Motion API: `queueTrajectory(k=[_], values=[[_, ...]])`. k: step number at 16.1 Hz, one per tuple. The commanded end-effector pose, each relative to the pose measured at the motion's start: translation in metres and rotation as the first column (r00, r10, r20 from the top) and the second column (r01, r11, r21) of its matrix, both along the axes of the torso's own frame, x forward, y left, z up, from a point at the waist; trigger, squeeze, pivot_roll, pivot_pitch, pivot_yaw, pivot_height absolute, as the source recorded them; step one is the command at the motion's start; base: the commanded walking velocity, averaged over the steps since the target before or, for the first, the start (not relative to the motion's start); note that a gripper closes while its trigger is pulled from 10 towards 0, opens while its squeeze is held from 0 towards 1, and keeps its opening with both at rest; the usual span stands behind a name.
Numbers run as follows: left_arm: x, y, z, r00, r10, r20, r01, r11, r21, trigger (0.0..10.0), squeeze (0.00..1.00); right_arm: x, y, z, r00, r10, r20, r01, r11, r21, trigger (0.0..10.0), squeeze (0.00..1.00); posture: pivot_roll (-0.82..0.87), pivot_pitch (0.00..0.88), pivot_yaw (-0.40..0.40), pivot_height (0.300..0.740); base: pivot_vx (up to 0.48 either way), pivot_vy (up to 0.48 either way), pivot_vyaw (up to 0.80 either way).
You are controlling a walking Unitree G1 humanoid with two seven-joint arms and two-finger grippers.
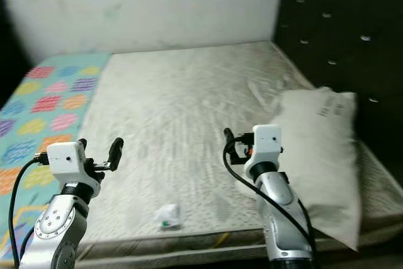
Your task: Clean up the room
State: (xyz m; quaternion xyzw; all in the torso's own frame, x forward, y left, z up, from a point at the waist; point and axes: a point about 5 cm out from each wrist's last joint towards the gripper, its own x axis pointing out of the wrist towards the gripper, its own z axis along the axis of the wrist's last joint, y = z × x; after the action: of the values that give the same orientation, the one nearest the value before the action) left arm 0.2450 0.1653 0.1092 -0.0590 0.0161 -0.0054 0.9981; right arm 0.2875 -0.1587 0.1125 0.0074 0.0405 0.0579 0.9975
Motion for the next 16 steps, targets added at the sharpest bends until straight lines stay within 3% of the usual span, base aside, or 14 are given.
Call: queueTrajectory(k=[1,10,12,14,16], values=[[0.000,0.005,0.000,1.000,0.013,-0.006,-0.013,1.000,0.006,10.0,0.00,0.002,0.005,0.003,1.000,0.013,0.009,-0.013,1.000,-0.003,10.0,0.00,-0.09,0.000,0.053,0.740,0.000,0.480,0.00],[0.000,0.005,0.000,1.000,0.017,-0.011,-0.017,1.000,0.013,10.0,0.00,0.003,0.008,0.005,0.999,0.032,0.021,-0.032,0.999,-0.007,10.0,0.00,-0.09,0.000,0.052,0.740,0.000,0.432,0.00],[0.000,0.005,0.000,1.000,0.024,-0.010,-0.024,1.000,0.018,10.0,0.00,0.003,0.008,0.005,0.999,0.033,0.024,-0.033,0.999,-0.008,10.0,0.00,-0.09,0.000,0.052,0.740,0.000,0.000,0.00],[0.000,0.009,-0.001,0.998,0.062,-0.014,-0.062,0.998,0.010,10.0,0.00,0.003,0.015,0.007,0.996,0.081,0.046,-0.076,0.991,-0.111,10.0,0.00,-0.09,0.000,0.050,0.740,0.000,0.000,0.00],[0.000,0.011,-0.001,0.997,0.073,-0.016,-0.073,0.997,0.009,10.0,0.00,0.003,0.020,0.008,0.993,0.100,0.063,-0.095,0.992,-0.077,10.0,0.00,-0.09,0.000,0.048,0.740,0.000,0.000,0.00]])
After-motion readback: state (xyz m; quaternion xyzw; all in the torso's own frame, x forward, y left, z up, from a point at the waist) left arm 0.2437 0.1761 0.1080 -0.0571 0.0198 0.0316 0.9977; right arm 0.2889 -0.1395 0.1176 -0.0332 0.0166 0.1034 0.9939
